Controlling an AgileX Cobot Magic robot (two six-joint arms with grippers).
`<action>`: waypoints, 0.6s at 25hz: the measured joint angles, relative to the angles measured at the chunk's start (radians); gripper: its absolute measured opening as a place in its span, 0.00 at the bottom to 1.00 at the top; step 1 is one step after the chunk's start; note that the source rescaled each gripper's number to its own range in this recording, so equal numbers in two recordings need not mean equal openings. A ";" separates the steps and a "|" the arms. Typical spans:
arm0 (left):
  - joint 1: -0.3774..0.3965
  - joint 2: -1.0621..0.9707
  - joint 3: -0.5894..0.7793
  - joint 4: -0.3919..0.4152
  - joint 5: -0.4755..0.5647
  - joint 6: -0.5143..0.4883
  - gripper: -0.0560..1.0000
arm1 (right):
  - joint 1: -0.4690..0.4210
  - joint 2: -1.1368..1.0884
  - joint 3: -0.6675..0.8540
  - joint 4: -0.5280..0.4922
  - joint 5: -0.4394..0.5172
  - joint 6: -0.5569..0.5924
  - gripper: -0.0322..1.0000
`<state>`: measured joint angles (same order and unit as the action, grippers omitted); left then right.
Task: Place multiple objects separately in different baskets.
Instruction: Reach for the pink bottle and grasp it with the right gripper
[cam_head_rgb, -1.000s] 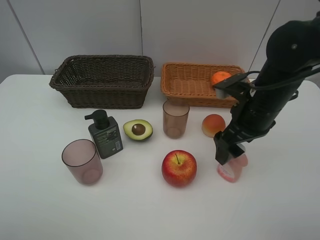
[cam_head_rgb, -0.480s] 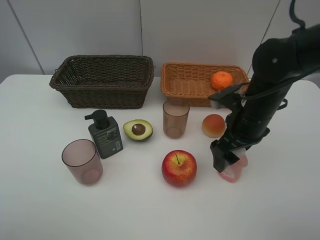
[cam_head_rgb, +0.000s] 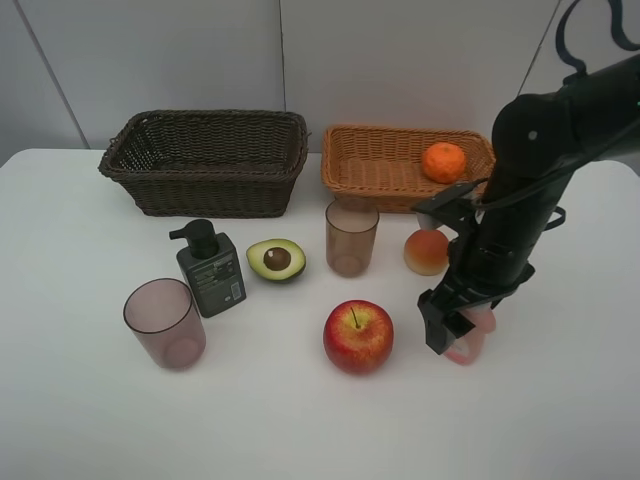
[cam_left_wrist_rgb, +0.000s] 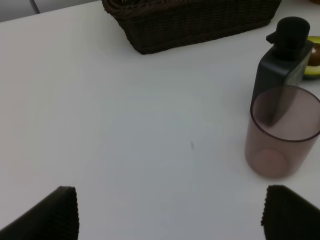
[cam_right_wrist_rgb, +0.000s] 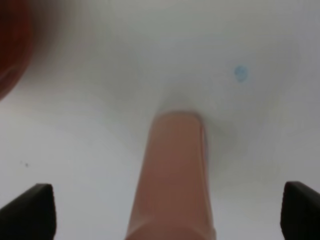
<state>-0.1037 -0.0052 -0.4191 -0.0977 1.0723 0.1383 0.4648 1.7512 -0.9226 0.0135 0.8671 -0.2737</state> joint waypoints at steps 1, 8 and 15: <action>0.000 0.000 0.000 0.000 0.000 0.000 0.97 | 0.000 0.000 0.000 0.000 0.000 0.000 0.92; 0.000 0.000 0.000 0.000 0.000 0.000 0.97 | 0.000 0.000 0.000 0.000 0.001 0.000 0.80; 0.000 0.000 0.000 0.000 0.000 0.000 0.97 | 0.000 0.000 0.000 -0.005 0.002 0.000 0.31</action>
<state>-0.1037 -0.0052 -0.4191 -0.0977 1.0723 0.1383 0.4648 1.7512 -0.9226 0.0084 0.8691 -0.2737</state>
